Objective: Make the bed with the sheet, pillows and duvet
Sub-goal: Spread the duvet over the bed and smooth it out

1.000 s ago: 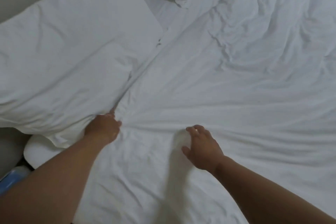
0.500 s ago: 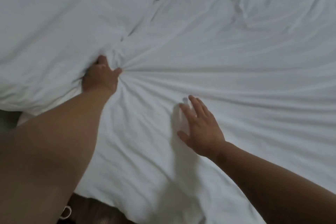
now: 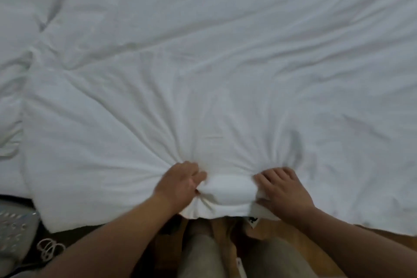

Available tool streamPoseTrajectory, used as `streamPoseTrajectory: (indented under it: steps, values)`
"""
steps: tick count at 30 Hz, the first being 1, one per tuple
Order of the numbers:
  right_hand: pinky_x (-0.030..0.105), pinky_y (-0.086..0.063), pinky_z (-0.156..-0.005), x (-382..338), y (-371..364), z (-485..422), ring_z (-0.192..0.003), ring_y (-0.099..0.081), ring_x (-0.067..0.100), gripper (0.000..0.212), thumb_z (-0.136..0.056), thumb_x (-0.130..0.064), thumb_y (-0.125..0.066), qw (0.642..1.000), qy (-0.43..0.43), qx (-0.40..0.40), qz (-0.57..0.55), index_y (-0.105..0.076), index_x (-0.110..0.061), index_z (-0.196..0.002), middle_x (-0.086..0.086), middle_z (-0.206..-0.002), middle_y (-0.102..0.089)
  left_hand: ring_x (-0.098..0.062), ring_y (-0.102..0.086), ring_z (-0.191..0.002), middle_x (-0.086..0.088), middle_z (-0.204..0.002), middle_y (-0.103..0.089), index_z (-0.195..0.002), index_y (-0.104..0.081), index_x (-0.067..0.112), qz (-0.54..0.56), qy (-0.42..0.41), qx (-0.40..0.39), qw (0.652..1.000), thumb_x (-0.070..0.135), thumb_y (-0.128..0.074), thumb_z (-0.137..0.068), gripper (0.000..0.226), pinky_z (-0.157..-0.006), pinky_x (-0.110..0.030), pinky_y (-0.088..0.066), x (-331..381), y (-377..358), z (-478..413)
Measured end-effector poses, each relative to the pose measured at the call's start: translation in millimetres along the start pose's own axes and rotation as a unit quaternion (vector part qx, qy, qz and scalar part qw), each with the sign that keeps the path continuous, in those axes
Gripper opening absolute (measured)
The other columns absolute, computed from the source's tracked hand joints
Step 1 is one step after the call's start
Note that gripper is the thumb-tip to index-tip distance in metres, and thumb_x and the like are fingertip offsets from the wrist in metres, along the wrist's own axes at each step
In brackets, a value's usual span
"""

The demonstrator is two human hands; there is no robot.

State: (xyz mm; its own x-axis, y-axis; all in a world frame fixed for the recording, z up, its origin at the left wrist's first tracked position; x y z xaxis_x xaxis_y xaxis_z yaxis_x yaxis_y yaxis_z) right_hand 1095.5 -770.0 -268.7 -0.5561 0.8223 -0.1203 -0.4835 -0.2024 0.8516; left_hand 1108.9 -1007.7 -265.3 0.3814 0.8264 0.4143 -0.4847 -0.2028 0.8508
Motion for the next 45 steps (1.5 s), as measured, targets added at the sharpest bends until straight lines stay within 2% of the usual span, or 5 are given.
streamPoseTrajectory:
  steps: [10, 32, 37, 42, 45]
  values:
    - [0.035, -0.034, -0.103, -7.3, -64.9, 79.3, -0.118, -0.053, 0.023, 0.039, -0.094, -0.045, -0.043, 0.976, 0.07, -0.096, -0.18, -0.057, -0.026, -0.125, -0.001, -0.125, -0.06, -0.02, -0.057, -0.113, -0.003, -0.124, -0.059, -0.115, -0.062, 0.019, -0.075, 0.117, -0.373, 0.918, 0.029, -0.052, -0.095, 0.025, -0.095, -0.029, -0.045, 47.4, -67.1, 33.8]
    - [0.035, -0.036, -0.1, 285.6, -107.8, 261.3, -0.108, -0.057, 0.016, 0.036, -0.086, -0.048, -0.062, 0.961, -0.108, 0.004, -0.253, -0.063, -0.033, -0.118, -0.008, -0.113, -0.065, -0.024, -0.059, -0.095, -0.006, -0.107, -0.063, -0.098, -0.061, 0.018, -0.21, -0.128, -0.363, 0.899, 0.025, -0.05, -0.097, 0.013, -0.08, -0.034, -0.049, 393.0, -113.8, -253.9]
    - [0.046, -0.027, -0.116, 431.5, -107.1, 333.4, -0.144, -0.029, 0.026, 0.074, -0.087, -0.07, -0.049, 0.836, -0.429, 0.172, -0.297, -0.034, -0.033, -0.149, -0.001, -0.155, -0.033, -0.023, -0.058, -0.108, 0.001, -0.119, -0.055, -0.125, -0.05, 0.026, -0.09, -0.116, -0.153, 0.977, 0.06, -0.058, -0.087, 0.052, -0.091, -0.035, -0.049, 470.7, -65.5, -348.8]
    - [0.049, -0.039, -0.105, 554.2, -147.5, 380.3, -0.135, -0.035, 0.043, 0.093, -0.084, -0.071, -0.053, 0.472, -0.719, 0.204, -0.468, -0.019, -0.013, -0.149, 0.018, -0.149, -0.027, -0.028, -0.055, -0.114, -0.005, -0.124, -0.049, -0.133, -0.036, 0.017, -0.086, -0.096, -0.112, 0.985, 0.082, -0.051, -0.076, 0.088, -0.09, -0.04, -0.05, 563.1, -93.3, -450.4]
    - [0.044, -0.046, -0.098, 574.6, -166.1, 369.2, -0.118, -0.054, 0.042, 0.075, -0.091, -0.063, -0.052, 0.492, -0.716, 0.216, -0.446, -0.03, -0.013, -0.141, 0.021, -0.132, -0.049, -0.033, -0.062, -0.104, -0.01, -0.115, -0.061, -0.115, -0.049, 0.013, -0.087, -0.043, -0.11, 0.989, 0.059, -0.053, -0.09, 0.053, -0.086, -0.038, -0.051, 579.6, -112.4, -498.9]
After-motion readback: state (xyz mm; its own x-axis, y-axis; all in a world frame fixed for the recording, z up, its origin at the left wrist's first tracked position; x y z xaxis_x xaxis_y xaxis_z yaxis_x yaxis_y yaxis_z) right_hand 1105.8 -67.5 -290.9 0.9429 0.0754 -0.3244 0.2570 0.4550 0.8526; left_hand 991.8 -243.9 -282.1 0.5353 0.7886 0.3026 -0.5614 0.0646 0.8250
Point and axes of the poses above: each hand's wrist, its own z-axis away from the middle knuckle, its own y-axis out of the back of the hand, x = y × z, the point moved 7 cm from there along -z, towards the middle knuckle
